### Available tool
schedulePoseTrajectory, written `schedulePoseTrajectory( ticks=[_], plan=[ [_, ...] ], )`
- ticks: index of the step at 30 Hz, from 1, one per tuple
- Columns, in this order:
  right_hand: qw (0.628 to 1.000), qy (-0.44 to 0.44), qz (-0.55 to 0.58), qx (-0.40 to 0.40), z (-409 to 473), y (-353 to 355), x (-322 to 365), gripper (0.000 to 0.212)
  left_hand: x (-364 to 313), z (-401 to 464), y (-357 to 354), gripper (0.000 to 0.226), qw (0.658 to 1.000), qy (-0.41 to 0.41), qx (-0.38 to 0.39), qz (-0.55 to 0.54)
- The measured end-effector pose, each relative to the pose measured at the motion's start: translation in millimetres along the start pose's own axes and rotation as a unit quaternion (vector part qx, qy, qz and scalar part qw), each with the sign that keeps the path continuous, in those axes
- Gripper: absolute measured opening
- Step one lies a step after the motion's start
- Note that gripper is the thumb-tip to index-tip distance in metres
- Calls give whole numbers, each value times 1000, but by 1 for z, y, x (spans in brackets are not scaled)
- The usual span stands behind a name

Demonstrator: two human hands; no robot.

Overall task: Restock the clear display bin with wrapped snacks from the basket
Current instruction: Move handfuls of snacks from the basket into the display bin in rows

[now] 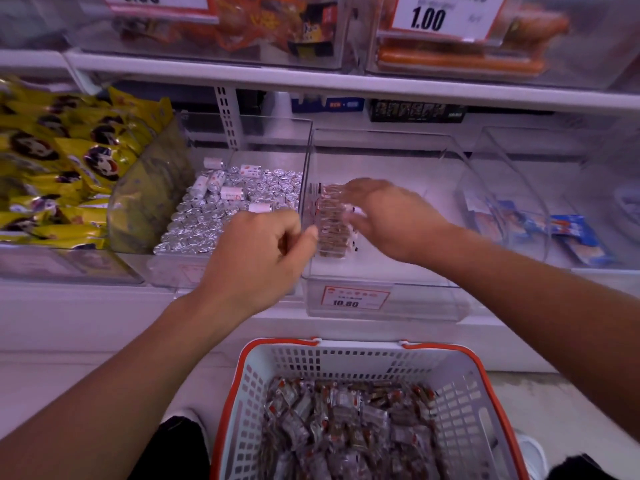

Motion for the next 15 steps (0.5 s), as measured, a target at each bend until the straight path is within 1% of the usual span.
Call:
schedulePoseTrajectory(
  ticks=[1, 2, 3, 4, 5, 6, 7, 8, 9, 10, 11, 12, 13, 14, 15],
  plan=[
    [992, 2, 32, -118, -16, 27, 5, 28, -2, -7, -12, 45, 996, -10, 85, -41],
    [969, 7, 73, -236, -42, 49, 9, 22, -1, -21, -31, 43, 977, -5, 200, -74],
    [939, 13, 113, -324, -75, 58, 13, 20, 3, -41, -53, 40, 944, 17, 318, -81],
    [920, 22, 146, -363, -106, 52, 21, 19, 11, -64, -75, 40, 906, 48, 416, -58],
    [921, 28, 168, -351, -130, 30, 31, 18, 23, -86, -94, 42, 871, 76, 485, -10],
    [939, 26, 173, -296, -148, -7, 39, 17, 37, -105, -113, 43, 843, 93, 528, 52],
    [967, 10, 162, -194, -161, -58, 44, 14, 48, -123, -132, 42, 821, 102, 552, 109],
    [987, -29, 150, -45, -177, -119, 44, 13, 60, -143, -151, 40, 804, 107, 566, 148],
    [979, -65, 144, 127, -202, -184, 43, 22, 72, -165, -170, 36, 792, 120, 575, 168],
    [945, -85, 153, 278, -238, -241, 43, 38, 86, -189, -186, 30, 782, 146, 579, 177],
    [901, -121, 178, 376, -276, -285, 41, 49, 98, -215, -199, 21, 773, 184, 581, 177],
    [872, -162, 187, 422, -308, -314, 37, 55, 111, -245, -209, 24, 761, 230, 581, 172],
    [855, -215, 195, 431, -333, -333, 30, 60, 123, -277, -218, 42, 743, 278, 586, 164],
    [837, -270, 207, 429, -355, -345, 24, 69, 130, -308, -225, 60, 723, 323, 592, 151],
    [820, -311, 219, 429, -373, -356, 19, 81, 136, -334, -231, 74, 710, 359, 590, 139]
  ],
)
Point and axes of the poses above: each hand's wrist, its own z-axis towards the middle knuckle, its own y-axis out of the back of the hand, x = y × z, the point moved 9 cm from there along z, towards the middle knuckle, and after that the axes turned 2 degrees about -x, right-handed, at the moved point
